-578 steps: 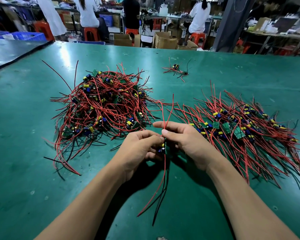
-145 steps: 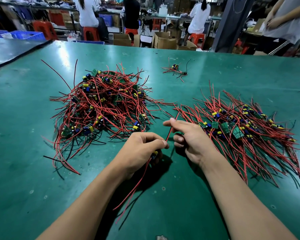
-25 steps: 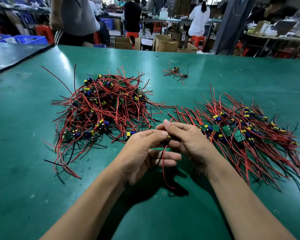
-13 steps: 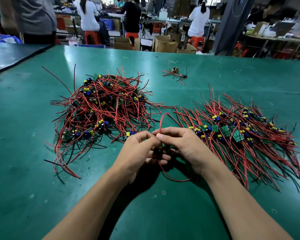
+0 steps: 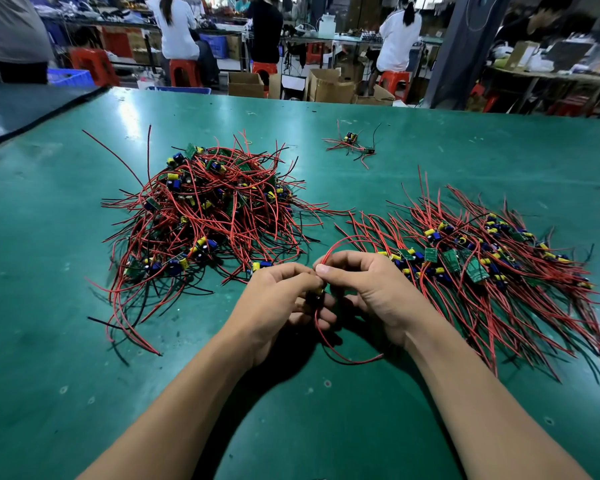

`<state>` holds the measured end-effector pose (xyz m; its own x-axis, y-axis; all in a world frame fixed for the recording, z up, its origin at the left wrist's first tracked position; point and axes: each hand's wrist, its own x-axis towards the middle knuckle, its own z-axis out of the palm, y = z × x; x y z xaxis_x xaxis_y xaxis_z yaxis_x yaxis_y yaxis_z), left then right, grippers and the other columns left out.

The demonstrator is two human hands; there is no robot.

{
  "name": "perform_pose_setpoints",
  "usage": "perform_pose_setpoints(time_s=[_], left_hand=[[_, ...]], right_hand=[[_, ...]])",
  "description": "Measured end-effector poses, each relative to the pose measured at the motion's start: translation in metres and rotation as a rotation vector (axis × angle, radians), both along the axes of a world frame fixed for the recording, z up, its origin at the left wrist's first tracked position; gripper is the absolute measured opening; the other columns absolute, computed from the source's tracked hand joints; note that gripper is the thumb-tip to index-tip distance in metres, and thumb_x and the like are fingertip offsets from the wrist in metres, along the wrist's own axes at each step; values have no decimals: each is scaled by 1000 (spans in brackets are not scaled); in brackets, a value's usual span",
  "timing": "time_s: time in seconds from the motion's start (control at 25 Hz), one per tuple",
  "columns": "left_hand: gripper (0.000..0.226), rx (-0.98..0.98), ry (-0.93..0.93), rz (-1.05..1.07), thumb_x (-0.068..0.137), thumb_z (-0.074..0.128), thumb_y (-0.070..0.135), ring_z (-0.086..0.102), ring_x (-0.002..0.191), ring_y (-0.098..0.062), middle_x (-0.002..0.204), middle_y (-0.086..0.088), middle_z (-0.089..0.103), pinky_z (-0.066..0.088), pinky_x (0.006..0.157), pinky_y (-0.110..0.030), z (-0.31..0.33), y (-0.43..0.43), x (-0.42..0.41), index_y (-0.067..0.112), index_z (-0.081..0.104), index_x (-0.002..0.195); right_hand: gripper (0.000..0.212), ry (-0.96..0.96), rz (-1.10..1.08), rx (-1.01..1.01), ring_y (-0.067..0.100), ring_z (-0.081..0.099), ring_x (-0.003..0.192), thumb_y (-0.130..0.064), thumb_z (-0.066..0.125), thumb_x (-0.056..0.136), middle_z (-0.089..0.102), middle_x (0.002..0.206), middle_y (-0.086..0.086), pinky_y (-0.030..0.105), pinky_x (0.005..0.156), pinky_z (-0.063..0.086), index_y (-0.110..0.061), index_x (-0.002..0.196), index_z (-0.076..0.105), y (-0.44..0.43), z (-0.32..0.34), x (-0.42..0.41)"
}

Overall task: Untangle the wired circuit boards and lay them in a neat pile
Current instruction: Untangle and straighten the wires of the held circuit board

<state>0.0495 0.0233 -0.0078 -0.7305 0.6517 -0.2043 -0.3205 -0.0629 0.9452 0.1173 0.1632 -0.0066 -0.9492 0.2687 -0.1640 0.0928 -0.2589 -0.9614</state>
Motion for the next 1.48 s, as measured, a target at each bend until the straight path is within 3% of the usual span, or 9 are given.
perform_pose_setpoints(time_s=[0.24,0.44,0.6,0.68,0.8,0.96,1.28,1.36,1.48], left_hand=[[15,-86,112,12,88,58,0,63,45,-24,65,-21,67,50,42,-24,-3,3,5,-5,68,79],[17,-129,147,75,82,59,-2,60,41,-24,58,-19,65,46,39,-22,-1,4,6,-4,66,67],[15,-187,244,108,81,62,2,63,44,-26,56,-15,67,48,44,-24,-2,6,8,-2,69,68],[17,-176,220,115,84,61,5,63,44,-27,56,-15,67,49,43,-25,-3,6,7,-1,69,70],[21,-131,172,112,91,61,9,62,44,-26,59,-17,66,50,41,-26,-4,6,6,1,70,74],[22,-151,213,102,90,59,11,63,45,-24,60,-17,67,47,41,-23,-7,4,3,0,69,74],[17,-258,329,-46,83,63,10,61,41,-21,58,-14,68,43,44,-18,-7,1,-2,7,74,71],[16,-275,352,-70,83,65,13,58,40,-17,57,-10,68,41,44,-16,-6,1,-3,9,76,72],[16,-300,406,-107,84,66,18,55,45,-18,57,-8,65,41,48,-19,-7,0,-1,13,77,73]], right_hand=[[18,0,-29,40,17,60,52,-15,86,70,69,78,8,24,49,50,-17,85,77,8,-6,0],[5,95,-256,459,-2,54,50,-9,80,82,67,64,-13,13,53,41,-13,85,78,11,-7,-9],[3,85,-441,642,0,53,57,-13,79,85,69,71,-10,23,65,42,-16,87,78,15,-9,-14],[6,54,-447,548,4,52,51,-19,77,87,64,64,-10,21,55,41,-17,82,75,9,-11,-14],[17,-1,-265,212,9,47,45,-26,74,90,56,60,-3,18,42,35,-19,75,72,1,-11,-12],[8,-15,-72,154,9,52,48,-15,70,92,64,65,-2,18,42,39,-16,87,76,-6,-8,-10],[10,-39,-312,544,8,42,38,-17,68,94,54,46,-15,17,44,34,-14,91,77,12,-11,-10],[12,-31,-406,675,9,47,44,-19,68,94,54,46,-15,20,52,38,-11,91,77,18,-13,-13],[13,-7,-572,797,18,57,67,-16,68,93,62,68,-8,29,73,46,-10,97,78,27,-17,-16]])
